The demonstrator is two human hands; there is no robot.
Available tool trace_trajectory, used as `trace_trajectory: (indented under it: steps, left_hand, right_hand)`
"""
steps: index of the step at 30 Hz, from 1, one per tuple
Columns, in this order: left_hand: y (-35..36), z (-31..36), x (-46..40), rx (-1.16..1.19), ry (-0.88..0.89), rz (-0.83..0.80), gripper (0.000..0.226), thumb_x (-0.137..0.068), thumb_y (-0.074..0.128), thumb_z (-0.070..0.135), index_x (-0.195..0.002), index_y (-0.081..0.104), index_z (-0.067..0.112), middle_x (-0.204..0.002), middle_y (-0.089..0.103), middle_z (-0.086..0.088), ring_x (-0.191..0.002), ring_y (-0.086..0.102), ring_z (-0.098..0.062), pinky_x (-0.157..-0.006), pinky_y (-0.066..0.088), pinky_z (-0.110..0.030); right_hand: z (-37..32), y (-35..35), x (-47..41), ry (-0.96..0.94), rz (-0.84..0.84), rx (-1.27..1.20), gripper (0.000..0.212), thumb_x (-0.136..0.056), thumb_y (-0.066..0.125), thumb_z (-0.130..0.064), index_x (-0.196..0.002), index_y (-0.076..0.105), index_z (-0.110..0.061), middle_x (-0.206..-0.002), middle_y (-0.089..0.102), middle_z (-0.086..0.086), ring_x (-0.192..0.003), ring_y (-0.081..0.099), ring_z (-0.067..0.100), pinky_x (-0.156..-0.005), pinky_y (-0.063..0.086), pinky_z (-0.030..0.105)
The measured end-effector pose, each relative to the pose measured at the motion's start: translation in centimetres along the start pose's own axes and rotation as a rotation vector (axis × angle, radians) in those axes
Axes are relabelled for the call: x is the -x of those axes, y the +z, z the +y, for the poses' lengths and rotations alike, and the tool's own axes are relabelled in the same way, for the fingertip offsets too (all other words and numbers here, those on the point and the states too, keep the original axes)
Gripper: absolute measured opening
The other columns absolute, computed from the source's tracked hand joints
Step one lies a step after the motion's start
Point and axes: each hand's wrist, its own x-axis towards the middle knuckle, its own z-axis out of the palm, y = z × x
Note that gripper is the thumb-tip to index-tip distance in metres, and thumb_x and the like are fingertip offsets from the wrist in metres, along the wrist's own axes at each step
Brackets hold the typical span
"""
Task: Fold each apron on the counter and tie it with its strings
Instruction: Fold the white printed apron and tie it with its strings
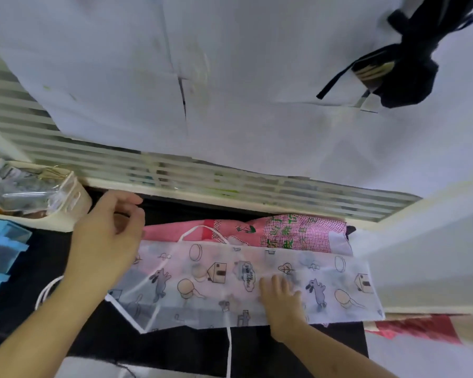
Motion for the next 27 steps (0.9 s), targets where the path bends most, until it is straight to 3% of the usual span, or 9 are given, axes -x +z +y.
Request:
trace_trajectory:
  steps: [4, 8, 9, 12, 14, 15, 17, 20, 27]
  left_hand:
    - [2.5, 0.8, 0.3, -0.045, -0.019, -0.039, 0.022, -0.097, 0.063, 0.010, -0.101, 0.067, 0.031, -0.090, 0.072, 0.010, -0.082, 0.072, -0.014, -0.074, 0.057, -0.033]
    - [3.9, 1.9, 0.2, -0.122, -0.026, -0.123, 0.023, -0.097, 0.063, 0.009, -0.093, 0.069, 0.031, -0.085, 0.072, 0.012, -0.080, 0.066, -0.001, -0.067, 0.046, -0.007]
    - [4.3, 2.1, 0.1, -0.149, -0.039, -0.168, 0.024, -0.097, 0.064, 0.010, -0.091, 0.069, 0.032, -0.084, 0.072, 0.012, -0.079, 0.066, -0.002, -0.067, 0.046, -0.008]
    - [4.8, 2.7, 0.5, -0.168, -0.068, -0.543, 0.023, -0.090, 0.078, 0.029, -0.105, 0.067, 0.042, -0.103, 0.071, 0.021, -0.096, 0.067, 0.000, -0.085, 0.058, -0.028]
    - [5.4, 3.2, 1.3, -0.351, -0.043, -0.893, 0.072, -0.078, 0.084, 0.052, -0.140, 0.048, 0.053, -0.142, 0.048, 0.036, -0.127, 0.053, 0.006, -0.108, 0.051, -0.033]
    - [6.0, 2.9, 1.7, -0.491, -0.004, -0.954, 0.091, -0.076, 0.082, 0.057, -0.153, 0.034, 0.051, -0.151, 0.034, 0.036, -0.139, 0.045, 0.001, -0.114, 0.045, -0.034]
    - [6.7, 2.7, 1.8, -0.663, 0.100, -0.841, 0.075, -0.088, 0.070, 0.047, -0.155, 0.036, 0.046, -0.149, 0.047, 0.023, -0.132, 0.054, -0.008, -0.107, 0.050, -0.035]
    - [5.4, 2.8, -0.3, -0.653, 0.153, -0.522, 0.012, -0.102, 0.055, 0.026, -0.103, 0.063, 0.035, -0.088, 0.070, 0.010, -0.079, 0.069, -0.011, -0.071, 0.057, -0.034]
    - [-3.0, 8.8, -4.3, -0.437, 0.289, -0.351, 0.037, -0.095, 0.067, 0.051, -0.074, 0.059, 0.021, -0.061, 0.061, 0.004, -0.052, 0.059, -0.013, -0.051, 0.048, -0.030]
  right_hand:
    - [1.7, -0.7, -0.6, -0.130, 0.110, -0.039, 0.049, -0.092, 0.058, -0.006, -0.139, 0.045, -0.012, -0.142, 0.050, 0.015, -0.128, 0.053, 0.035, -0.101, 0.048, 0.049]
    - [4.5, -5.4, -1.2, -0.158, 0.267, -0.224, 0.026, -0.099, 0.051, -0.010, -0.121, 0.062, -0.018, -0.114, 0.069, 0.002, -0.100, 0.067, 0.026, -0.079, 0.050, 0.036]
    - [5.1, -6.7, -1.1, -0.157, 0.306, -0.290, 0.022, -0.101, 0.051, -0.014, -0.117, 0.066, -0.019, -0.109, 0.070, 0.000, -0.095, 0.067, 0.024, -0.074, 0.050, 0.035]
    - [6.5, -11.6, 0.6, -0.136, 0.406, -0.564, 0.018, -0.105, 0.054, -0.029, -0.099, 0.069, -0.022, -0.092, 0.071, -0.004, -0.080, 0.063, 0.018, -0.070, 0.051, 0.035]
    - [7.2, -15.2, 2.3, -0.167, 0.437, -0.703, 0.020, -0.102, 0.059, -0.030, -0.085, 0.065, -0.023, -0.081, 0.069, -0.006, -0.073, 0.063, 0.015, -0.072, 0.055, 0.038]
    - [7.5, -16.8, 3.1, -0.194, 0.439, -0.728, 0.021, -0.101, 0.061, -0.030, -0.082, 0.065, -0.022, -0.078, 0.069, -0.005, -0.072, 0.063, 0.014, -0.072, 0.054, 0.039]
    - [8.0, -20.4, 5.0, -0.258, 0.409, -0.734, 0.021, -0.100, 0.063, -0.027, -0.080, 0.065, -0.019, -0.079, 0.068, -0.002, -0.073, 0.062, 0.016, -0.071, 0.053, 0.036]
    - [9.4, -24.8, 8.1, -0.288, 0.434, -0.706, 0.024, -0.099, 0.065, -0.025, -0.075, 0.064, -0.022, -0.078, 0.065, -0.004, -0.071, 0.059, 0.012, -0.065, 0.046, 0.027]
    - [11.8, -30.1, 14.1, -0.019, 0.812, -0.295, 0.021, -0.104, 0.054, -0.040, -0.092, 0.068, -0.028, -0.083, 0.063, -0.007, -0.082, 0.062, 0.023, -0.072, 0.054, 0.037]
